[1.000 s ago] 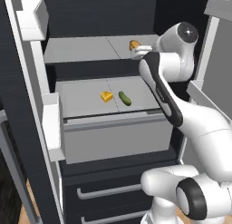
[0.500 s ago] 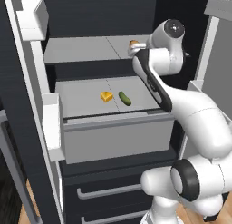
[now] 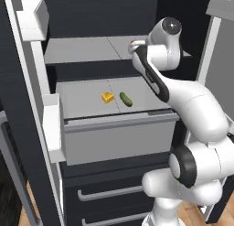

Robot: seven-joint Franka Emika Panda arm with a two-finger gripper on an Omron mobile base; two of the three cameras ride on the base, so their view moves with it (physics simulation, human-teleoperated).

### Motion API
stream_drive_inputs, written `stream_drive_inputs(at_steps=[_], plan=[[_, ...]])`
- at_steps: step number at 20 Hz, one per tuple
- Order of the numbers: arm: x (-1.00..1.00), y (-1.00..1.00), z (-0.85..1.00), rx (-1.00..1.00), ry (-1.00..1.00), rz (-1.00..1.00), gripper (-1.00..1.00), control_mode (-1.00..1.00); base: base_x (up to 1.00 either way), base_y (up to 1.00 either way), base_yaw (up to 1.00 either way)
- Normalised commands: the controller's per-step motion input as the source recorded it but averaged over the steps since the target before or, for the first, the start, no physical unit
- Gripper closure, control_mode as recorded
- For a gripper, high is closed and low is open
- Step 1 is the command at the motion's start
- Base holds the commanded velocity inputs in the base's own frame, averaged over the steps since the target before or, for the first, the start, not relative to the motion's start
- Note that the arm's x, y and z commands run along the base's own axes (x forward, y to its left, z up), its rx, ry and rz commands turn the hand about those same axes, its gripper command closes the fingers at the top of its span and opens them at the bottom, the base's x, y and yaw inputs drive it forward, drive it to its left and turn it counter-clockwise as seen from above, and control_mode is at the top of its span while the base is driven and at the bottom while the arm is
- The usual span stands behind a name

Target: Take the cheese, chicken drumstick, and cucumber from the fridge and place them on the plate on the dining counter to create an appetizer plate.

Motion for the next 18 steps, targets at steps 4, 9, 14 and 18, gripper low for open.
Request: stream_drive_inputs(at_steps=[4, 9, 14, 18], plan=[[0.45, -0.06, 0.00, 0.00, 0.03, 0.00, -1.00, -1.00, 0.00, 0.00, 0.00], [0.49, 0.00, 0.00, 0.00, 0.06, 0.00, -1.00, -1.00, 0.00, 0.00, 0.00], [0.42, 0.00, 0.00, 0.00, 0.07, 0.00, -1.00, -1.00, 0.00, 0.00, 0.00], [0.31, 0.00, -0.02, 0.00, 0.06, 0.00, -1.00, -1.00, 0.00, 0.00, 0.00]])
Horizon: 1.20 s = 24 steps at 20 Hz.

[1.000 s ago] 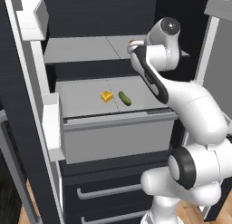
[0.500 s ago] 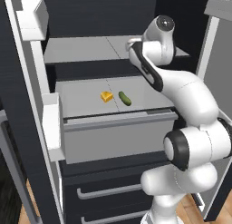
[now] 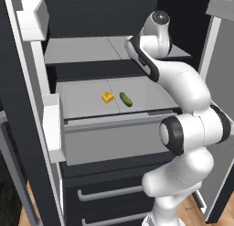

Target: Take the cheese, chicken drumstick, and cucumber from the fridge and place them on the plate on the dining counter to create an appetizer plate.

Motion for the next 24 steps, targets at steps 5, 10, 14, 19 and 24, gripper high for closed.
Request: stream_drive_inputs(at_steps=[5, 10, 14, 19, 24], plan=[[0.35, 0.00, -0.11, 0.00, 0.04, 0.00, -1.00, -1.00, 0.00, 0.00, 0.00], [0.32, 0.00, -0.21, 0.00, 0.03, 0.00, -1.00, -1.00, 0.00, 0.00, 0.00], [0.13, 0.00, -0.30, 0.00, 0.03, 0.00, -1.00, -1.00, 0.00, 0.00, 0.00], [0.01, 0.00, -0.34, 0.00, 0.01, 0.00, 1.00, -1.00, 0.00, 0.00, 0.00], [-0.07, 0.00, -0.27, 0.00, -0.08, 0.00, 1.00, -1.00, 0.00, 0.00, 0.00]])
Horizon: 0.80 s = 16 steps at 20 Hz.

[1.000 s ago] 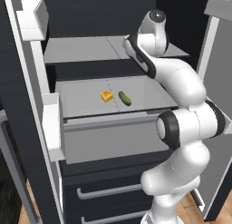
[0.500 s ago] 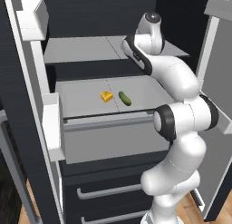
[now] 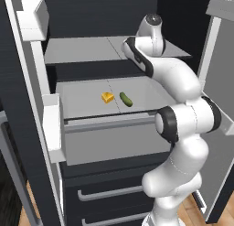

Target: Take the cheese, chicken drumstick, and cucumber from the fridge and place them on the plate on the dining counter to create an appetizer plate.

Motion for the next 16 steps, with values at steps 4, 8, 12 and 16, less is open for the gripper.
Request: stream_drive_inputs(at_steps=[4, 8, 12, 16], plan=[[-0.38, 0.00, -0.16, 0.00, -0.16, 0.00, 1.00, -1.00, 0.00, 0.00, 0.00], [-0.84, 0.00, -0.02, 0.00, -0.25, 0.00, 1.00, -1.00, 0.00, 0.00, 0.00], [-1.00, 0.00, 0.00, 0.00, -0.17, 0.00, 1.00, -1.00, 0.00, 0.00, 0.00], [-1.00, 0.00, 0.00, 0.00, -0.05, 0.00, 1.00, -1.00, 0.00, 0.00, 0.00]])
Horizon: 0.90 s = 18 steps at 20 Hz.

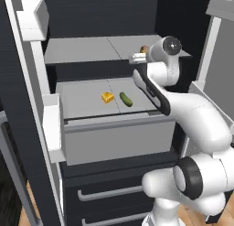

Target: Take the cheese, chicken drumstick, and cucumber from the fridge and place them on the plate on the dining counter to create an appetizer plate.

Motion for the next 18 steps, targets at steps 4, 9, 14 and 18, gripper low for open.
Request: stream_drive_inputs(at_steps=[4, 9, 14, 18], plan=[[-1.00, 0.00, 0.10, 0.00, -0.12, 0.00, 1.00, -1.00, 0.00, 0.00, 0.00], [-1.00, 0.00, 0.16, 0.00, -0.08, 0.00, 1.00, -1.00, 0.00, 0.00, 0.00], [-0.40, 0.00, 0.02, 0.00, -0.01, 0.00, 1.00, 1.00, -0.60, 0.00, 0.00], [0.00, 0.00, 0.00, 0.00, 0.00, 0.00, 1.00, 1.00, -0.98, 0.00, 0.00]])
